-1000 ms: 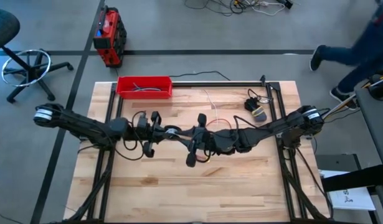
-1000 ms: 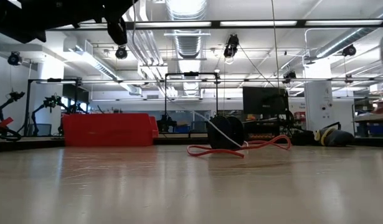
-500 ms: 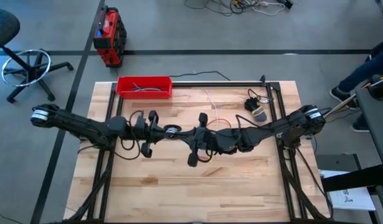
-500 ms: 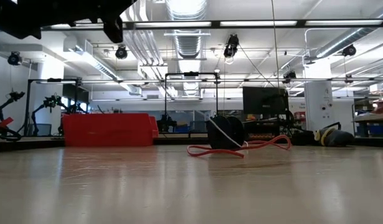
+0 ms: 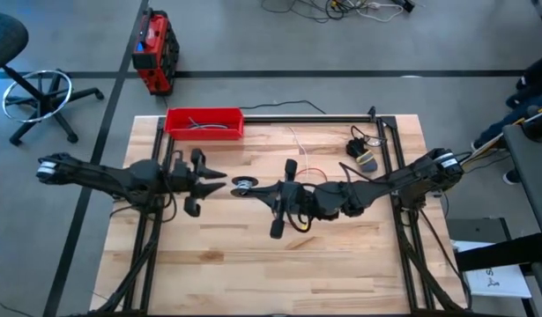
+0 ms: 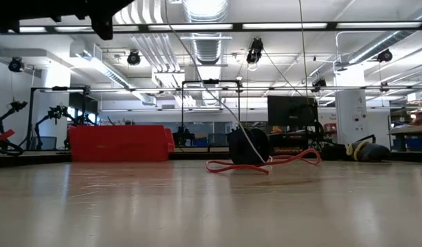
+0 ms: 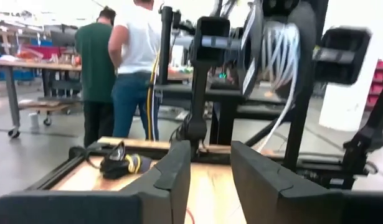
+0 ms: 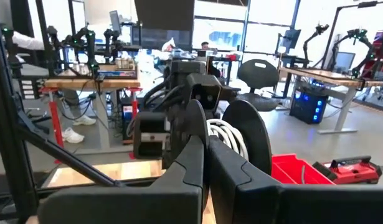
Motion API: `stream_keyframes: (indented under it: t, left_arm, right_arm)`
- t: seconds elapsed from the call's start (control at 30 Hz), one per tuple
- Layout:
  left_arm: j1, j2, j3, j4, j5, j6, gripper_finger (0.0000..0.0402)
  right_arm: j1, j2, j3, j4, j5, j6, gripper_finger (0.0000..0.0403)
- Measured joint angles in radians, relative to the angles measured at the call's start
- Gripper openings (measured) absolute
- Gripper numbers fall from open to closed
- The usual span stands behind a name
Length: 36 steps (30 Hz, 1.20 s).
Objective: Coil cords
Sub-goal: Coil the white wire onto the black spool
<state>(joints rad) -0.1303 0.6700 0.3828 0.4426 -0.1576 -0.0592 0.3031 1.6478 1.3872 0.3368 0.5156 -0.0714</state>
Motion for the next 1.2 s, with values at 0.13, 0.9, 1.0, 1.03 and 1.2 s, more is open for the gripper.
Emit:
stream_keyframes:
  t: [0.13, 0.9, 1.0, 1.03, 1.2]
  left_arm:
    - [0.0, -0.037, 0.0, 0.0, 0.008, -0.002, 0.0122]
    - [0.0, -0.026, 0.019, 0.0, 0.0, -0.014, 0.0083]
    - [0.0, -0.006, 0.019, -0.002, 0.0, -0.067, 0.0078]
    - [0.0, 0.0, 0.019, -0.002, 0.0, -0.075, 0.0078]
    - [0.0, 0.023, 0.032, 0.002, -0.01, -0.081, 0.0083]
  right_arm:
    - [0.0, 0.0, 0.0, 0.013, 0.0, -0.002, 0.0]
    - [0.007, 0.0, 0.0, 0.013, -0.002, -0.04, 0.0]
    - [0.01, 0.0, 0.0, 0.013, -0.003, -0.035, 0.0]
    - [0.012, 0.0, 0.0, 0.013, -0.003, -0.035, 0.0]
    - [0.021, 0.0, 0.0, 0.013, -0.003, -0.037, 0.0]
